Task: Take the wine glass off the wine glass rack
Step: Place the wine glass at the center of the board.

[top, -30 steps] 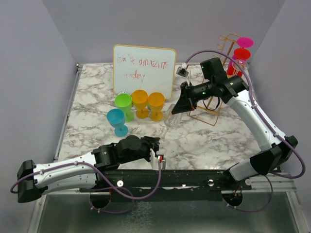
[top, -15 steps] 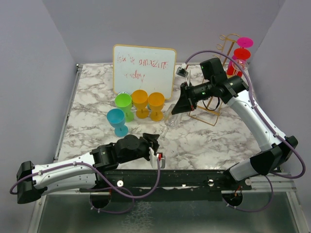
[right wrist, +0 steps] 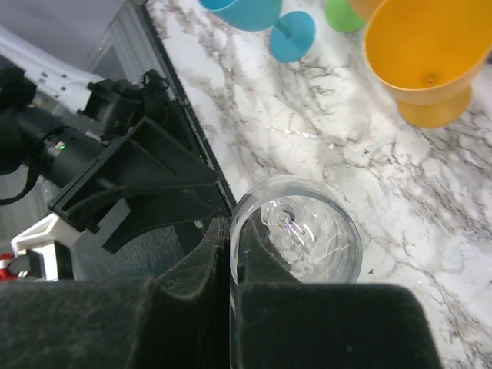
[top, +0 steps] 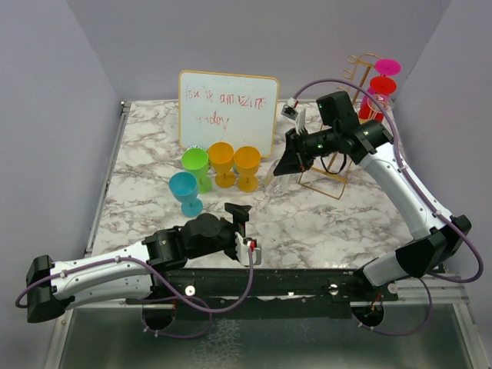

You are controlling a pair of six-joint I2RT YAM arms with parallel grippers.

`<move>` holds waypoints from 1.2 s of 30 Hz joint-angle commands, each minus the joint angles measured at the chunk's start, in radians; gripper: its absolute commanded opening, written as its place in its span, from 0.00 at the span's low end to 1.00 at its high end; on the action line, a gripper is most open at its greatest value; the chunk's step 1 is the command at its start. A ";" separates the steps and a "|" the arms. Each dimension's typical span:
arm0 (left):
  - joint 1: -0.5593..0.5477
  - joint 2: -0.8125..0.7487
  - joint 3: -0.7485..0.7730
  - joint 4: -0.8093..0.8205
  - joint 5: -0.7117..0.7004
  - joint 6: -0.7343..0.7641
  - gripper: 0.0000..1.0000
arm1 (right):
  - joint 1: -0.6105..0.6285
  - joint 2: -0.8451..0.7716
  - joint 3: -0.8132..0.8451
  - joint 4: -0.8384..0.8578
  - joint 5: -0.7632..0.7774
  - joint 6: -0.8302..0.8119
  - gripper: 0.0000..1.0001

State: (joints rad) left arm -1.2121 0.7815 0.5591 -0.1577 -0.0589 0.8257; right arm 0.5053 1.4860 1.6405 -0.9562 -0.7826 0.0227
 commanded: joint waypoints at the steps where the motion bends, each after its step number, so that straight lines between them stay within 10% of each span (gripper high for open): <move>1: 0.003 -0.024 0.033 -0.001 -0.028 -0.097 0.99 | 0.009 -0.025 -0.009 0.060 0.145 0.033 0.00; 14: 0.079 0.044 0.255 -0.051 -0.318 -0.739 0.99 | 0.103 -0.093 -0.196 0.256 0.447 0.029 0.00; 36: 0.998 0.268 0.615 -0.403 -0.021 -1.140 0.99 | 0.478 -0.014 -0.306 0.582 0.721 -0.090 0.00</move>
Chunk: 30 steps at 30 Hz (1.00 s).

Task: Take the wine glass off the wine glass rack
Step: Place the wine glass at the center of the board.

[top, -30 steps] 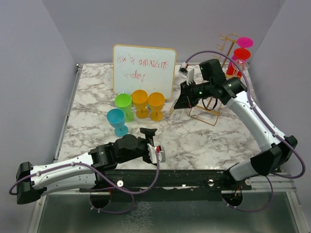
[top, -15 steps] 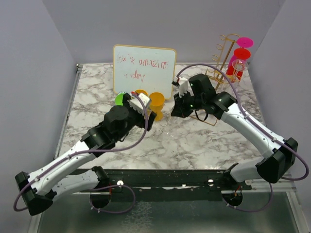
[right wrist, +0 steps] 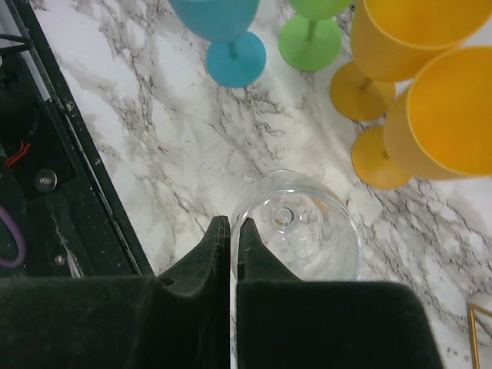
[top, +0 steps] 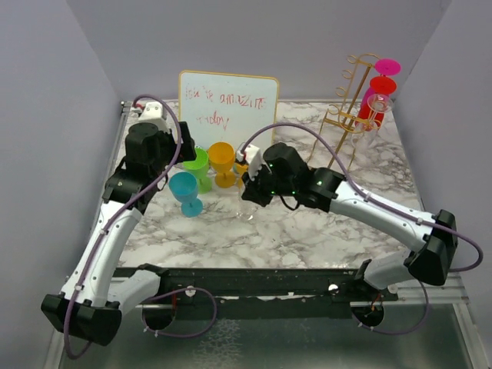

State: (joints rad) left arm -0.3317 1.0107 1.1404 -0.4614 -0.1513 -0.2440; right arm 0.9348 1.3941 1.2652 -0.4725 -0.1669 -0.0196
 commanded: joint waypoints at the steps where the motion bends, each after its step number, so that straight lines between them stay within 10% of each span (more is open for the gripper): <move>1: 0.153 0.049 0.031 -0.108 0.075 -0.078 0.99 | 0.060 0.102 0.090 0.099 0.118 -0.056 0.00; 30: 0.269 -0.051 -0.109 -0.100 -0.103 -0.164 0.99 | 0.117 0.511 0.514 -0.065 0.135 -0.051 0.00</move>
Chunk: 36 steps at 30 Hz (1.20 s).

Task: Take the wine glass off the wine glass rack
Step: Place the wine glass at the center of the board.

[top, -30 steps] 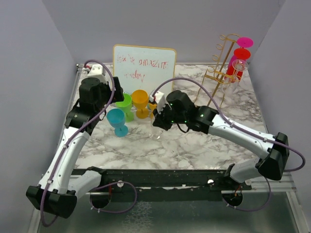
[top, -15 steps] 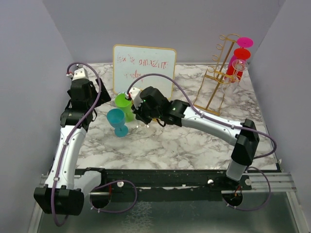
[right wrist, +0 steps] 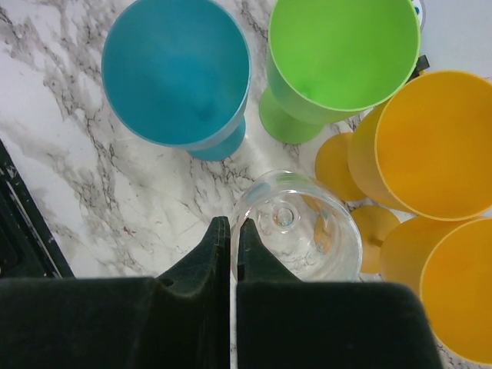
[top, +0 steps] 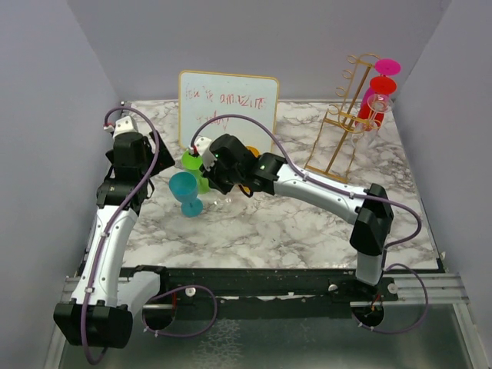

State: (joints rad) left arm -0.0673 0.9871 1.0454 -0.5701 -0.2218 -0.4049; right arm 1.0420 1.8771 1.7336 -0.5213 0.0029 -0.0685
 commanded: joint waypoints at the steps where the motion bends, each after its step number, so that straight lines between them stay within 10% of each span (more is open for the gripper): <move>1: 0.004 -0.029 -0.015 0.009 -0.033 -0.001 0.99 | 0.010 0.036 0.053 -0.022 -0.046 0.000 0.00; 36: 0.004 -0.088 -0.050 0.046 -0.014 0.029 0.99 | 0.010 0.182 0.248 -0.160 -0.042 0.020 0.18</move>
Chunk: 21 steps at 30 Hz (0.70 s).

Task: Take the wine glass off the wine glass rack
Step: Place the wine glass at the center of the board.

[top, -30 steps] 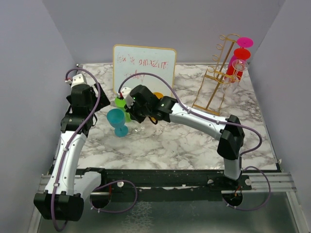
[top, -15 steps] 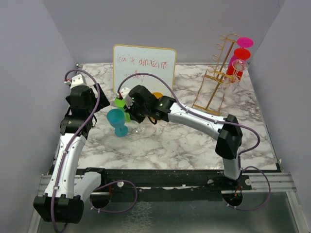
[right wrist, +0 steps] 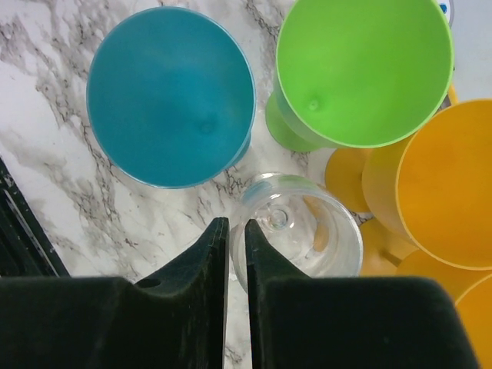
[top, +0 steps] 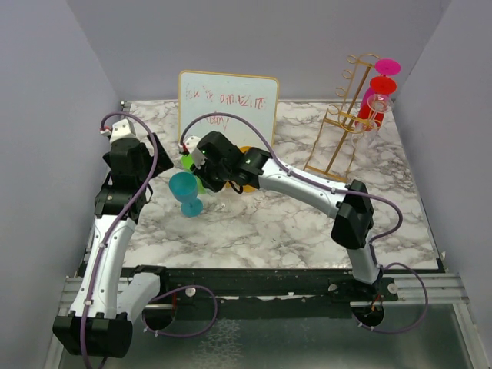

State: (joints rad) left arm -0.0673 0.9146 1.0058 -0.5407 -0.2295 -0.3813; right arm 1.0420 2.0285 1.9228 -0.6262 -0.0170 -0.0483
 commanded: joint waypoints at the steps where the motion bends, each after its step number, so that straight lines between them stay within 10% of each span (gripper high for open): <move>1: 0.004 -0.014 -0.010 0.016 -0.005 0.005 0.99 | 0.009 0.033 0.068 -0.062 -0.028 -0.002 0.19; 21: 0.004 -0.053 -0.016 0.067 0.126 0.064 0.99 | 0.010 -0.072 0.050 -0.023 -0.047 0.021 0.39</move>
State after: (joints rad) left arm -0.0673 0.8711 0.9855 -0.5091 -0.2134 -0.3698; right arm 1.0420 2.0365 1.9846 -0.6712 -0.0326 -0.0418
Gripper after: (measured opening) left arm 0.987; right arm 0.389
